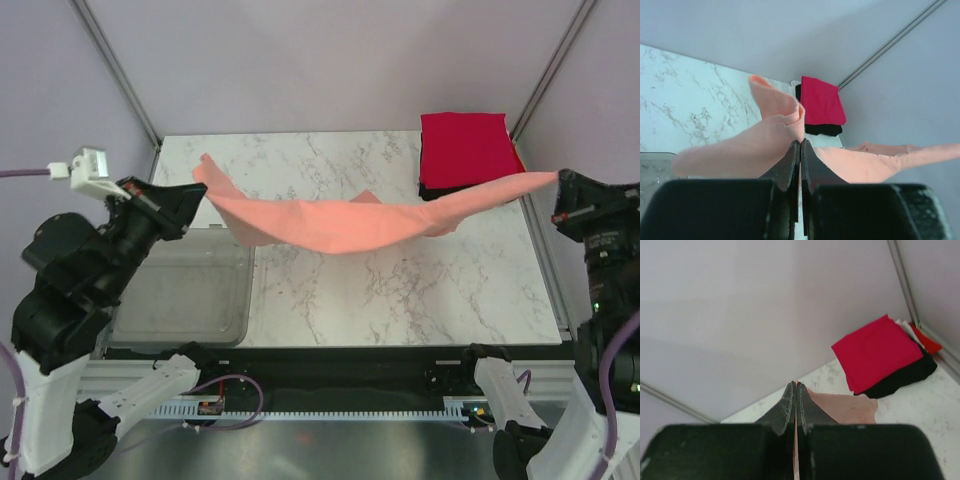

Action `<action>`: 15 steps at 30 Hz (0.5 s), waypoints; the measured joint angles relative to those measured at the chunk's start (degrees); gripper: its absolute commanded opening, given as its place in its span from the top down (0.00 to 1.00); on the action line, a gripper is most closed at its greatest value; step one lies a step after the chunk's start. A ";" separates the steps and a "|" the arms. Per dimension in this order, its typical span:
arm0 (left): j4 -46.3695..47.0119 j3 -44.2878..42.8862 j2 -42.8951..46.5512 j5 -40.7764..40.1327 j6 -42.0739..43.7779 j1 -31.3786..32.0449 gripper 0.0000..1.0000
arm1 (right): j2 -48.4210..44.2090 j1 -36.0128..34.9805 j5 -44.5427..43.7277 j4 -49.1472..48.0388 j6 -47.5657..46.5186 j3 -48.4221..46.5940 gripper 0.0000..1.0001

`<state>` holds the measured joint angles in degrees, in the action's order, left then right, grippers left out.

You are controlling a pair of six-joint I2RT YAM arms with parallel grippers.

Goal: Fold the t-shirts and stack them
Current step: Flatten the tshirt out

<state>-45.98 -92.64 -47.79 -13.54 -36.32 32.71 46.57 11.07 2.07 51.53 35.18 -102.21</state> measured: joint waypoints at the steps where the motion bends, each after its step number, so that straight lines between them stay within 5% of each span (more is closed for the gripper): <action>1: -0.31 -0.31 1.68 -0.02 0.04 0.00 0.98 | -0.55 -0.35 -2.40 0.35 -0.37 -2.49 1.00; 9: -0.04 -1.40 11.85 1.20 0.13 0.00 0.98 | -7.91 -11.89 -22.40 0.74 -4.07 -16.00 1.00; 15: 3.74 -0.94 12.17 5.16 -1.01 0.00 0.98 | -5.55 -16.15 -22.25 -4.90 -9.92 -24.81 1.00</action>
<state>-42.24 -93.58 -35.62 -8.38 -37.32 32.71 41.01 -5.08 -20.18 46.63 25.26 -127.02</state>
